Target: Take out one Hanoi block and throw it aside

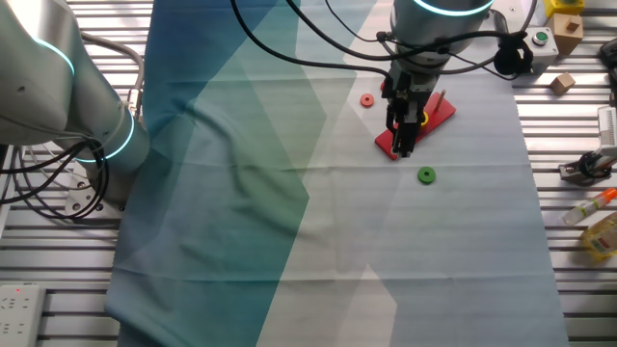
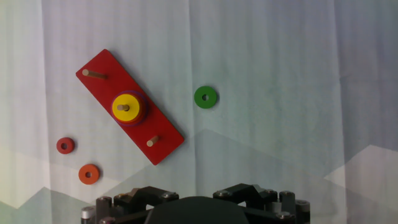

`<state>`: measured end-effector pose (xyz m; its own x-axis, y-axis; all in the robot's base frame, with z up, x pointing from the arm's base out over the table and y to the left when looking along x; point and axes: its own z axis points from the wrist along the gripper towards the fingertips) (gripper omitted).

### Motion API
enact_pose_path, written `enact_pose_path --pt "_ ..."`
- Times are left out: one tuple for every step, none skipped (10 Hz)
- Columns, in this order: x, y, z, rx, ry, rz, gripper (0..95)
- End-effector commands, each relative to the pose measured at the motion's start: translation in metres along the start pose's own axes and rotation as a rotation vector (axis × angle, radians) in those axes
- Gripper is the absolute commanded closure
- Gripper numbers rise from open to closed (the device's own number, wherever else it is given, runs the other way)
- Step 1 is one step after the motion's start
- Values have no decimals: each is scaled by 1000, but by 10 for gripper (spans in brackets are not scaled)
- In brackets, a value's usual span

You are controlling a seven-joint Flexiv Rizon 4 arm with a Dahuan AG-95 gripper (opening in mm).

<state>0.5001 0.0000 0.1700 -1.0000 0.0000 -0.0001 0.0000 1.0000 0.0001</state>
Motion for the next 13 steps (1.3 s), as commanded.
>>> enact_pose_path --pt "0 0 0 -10 -45 -262 950" --pt "0 0 0 -6 -43 -263 950" --pt "0 0 0 -6 -43 -264 950" --pt "0 0 0 -5 -43 -263 950" --pt "0 0 -1 -5 -43 -262 950" --pt "0 0 -1 -5 -43 -262 950" --pt "0 0 -1 -5 -43 -261 950" --pt "0 0 -1 -6 -43 -258 950" --pt "0 0 -1 -6 -43 -258 950" --pt "0 0 -1 -5 -43 -258 950" --pt "0 0 -1 -5 -43 -258 950" --pt "0 0 -1 -5 -43 -259 950" --pt "0 0 -1 -5 -43 -259 950"
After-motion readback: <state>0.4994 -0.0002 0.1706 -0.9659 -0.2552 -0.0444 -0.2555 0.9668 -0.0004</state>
